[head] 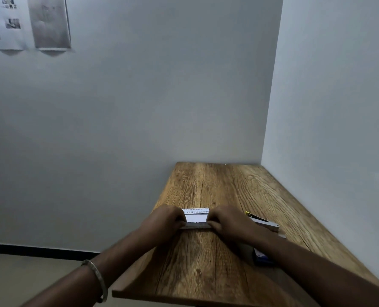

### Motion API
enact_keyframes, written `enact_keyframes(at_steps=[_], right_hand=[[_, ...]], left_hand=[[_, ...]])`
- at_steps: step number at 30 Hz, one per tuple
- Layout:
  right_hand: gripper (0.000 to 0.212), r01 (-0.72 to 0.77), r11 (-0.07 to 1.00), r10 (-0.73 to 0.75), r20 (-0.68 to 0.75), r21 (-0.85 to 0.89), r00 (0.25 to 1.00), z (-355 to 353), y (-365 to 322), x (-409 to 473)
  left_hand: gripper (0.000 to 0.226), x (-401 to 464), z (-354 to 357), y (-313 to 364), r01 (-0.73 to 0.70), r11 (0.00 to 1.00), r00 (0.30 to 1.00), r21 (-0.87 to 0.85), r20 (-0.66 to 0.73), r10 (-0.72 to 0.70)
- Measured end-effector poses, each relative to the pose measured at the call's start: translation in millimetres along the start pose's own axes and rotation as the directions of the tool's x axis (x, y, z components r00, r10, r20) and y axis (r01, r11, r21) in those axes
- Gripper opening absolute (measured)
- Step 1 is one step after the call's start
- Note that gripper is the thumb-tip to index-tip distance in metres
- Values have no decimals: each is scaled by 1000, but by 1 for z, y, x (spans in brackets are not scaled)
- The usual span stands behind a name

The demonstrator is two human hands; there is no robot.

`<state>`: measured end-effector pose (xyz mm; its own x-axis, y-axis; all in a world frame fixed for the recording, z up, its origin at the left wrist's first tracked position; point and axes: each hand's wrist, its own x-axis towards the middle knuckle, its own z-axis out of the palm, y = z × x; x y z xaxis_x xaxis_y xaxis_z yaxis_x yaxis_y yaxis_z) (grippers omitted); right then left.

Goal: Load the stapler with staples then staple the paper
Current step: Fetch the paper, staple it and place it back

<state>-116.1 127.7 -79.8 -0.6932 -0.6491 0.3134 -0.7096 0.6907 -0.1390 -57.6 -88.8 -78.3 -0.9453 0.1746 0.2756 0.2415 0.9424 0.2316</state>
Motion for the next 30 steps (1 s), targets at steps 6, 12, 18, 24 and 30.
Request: enact_keyframes(at_steps=[6,12,18,24,30], right_hand=[[20,-64,997,65,-30,43,997,6,0,7],[21,-101,993,104,-56,63,993,10,1,10],[19,-123,990,127,-74,69,989,13,1,12],[16,-146,988,152,-116,58,982,19,0,10],[16,-50,989,23,-190,-139,982,18,-6,5]], left_hand=[[16,6,4,-6,77,990,996,-117,-35,-81],[16,6,12,-5,117,986,989,-116,-75,-126],[18,3,18,-6,145,982,982,-121,-104,-158],[12,-3,26,-6,168,979,963,-114,-192,-187],[24,-6,31,1,5,1000,976,20,-216,-1]])
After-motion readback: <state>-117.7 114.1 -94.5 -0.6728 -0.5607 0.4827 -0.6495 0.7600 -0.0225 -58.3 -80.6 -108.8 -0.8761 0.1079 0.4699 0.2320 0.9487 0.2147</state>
